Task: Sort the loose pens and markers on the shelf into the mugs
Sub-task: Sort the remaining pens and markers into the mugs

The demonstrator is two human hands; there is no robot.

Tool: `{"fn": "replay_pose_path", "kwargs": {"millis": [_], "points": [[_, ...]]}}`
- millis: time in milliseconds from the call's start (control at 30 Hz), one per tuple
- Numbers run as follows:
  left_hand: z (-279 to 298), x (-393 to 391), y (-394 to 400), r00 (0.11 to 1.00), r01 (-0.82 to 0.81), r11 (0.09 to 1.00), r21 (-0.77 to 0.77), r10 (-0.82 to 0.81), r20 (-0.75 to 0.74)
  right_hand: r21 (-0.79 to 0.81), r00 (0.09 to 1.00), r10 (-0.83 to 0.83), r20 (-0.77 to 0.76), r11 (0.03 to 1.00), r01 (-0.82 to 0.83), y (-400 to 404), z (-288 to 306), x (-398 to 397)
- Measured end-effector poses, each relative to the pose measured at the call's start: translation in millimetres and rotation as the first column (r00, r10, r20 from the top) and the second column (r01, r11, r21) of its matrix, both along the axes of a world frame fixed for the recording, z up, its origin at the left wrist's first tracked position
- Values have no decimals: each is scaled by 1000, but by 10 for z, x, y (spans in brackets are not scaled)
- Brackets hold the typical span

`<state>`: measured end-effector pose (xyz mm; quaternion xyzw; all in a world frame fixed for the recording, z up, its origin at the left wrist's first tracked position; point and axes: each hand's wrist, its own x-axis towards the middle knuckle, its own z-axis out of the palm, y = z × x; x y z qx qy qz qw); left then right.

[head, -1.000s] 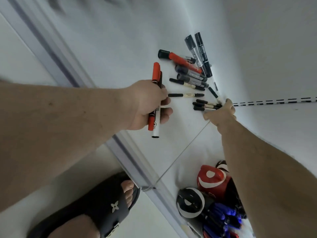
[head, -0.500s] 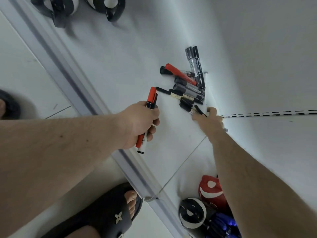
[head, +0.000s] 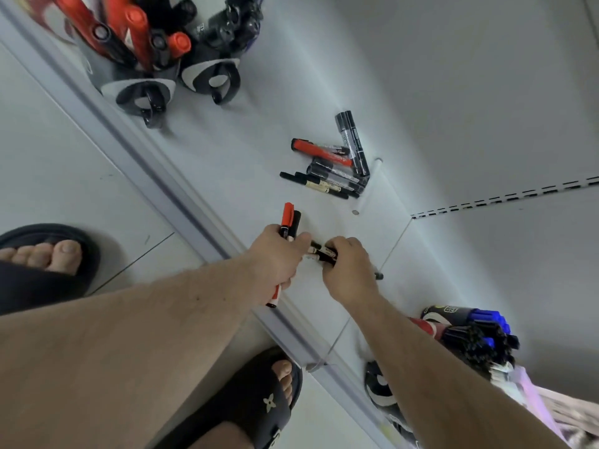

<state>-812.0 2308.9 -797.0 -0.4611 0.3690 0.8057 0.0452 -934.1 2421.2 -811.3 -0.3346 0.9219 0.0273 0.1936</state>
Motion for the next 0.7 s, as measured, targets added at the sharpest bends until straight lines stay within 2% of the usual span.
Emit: {"fn": "replay_pose_path", "kwargs": {"millis": [167,333,533,700], "points": [[-80,62,-59,996,-65,992,-113,70,49,-71,995,-49,82,996,55,134,31,247],[-84,69,-154,986,-104,976,-193,127,108,-40,972,-160,172,985,169,153,105,438],[-103,147,-201,956,-221,963,-152,244,161,5,914,-342,219,937,349,161,154,487],[20,230,-143,968,-230,971,-72,235,82,-29,910,-386,152,918,395,283,240,512]]}}
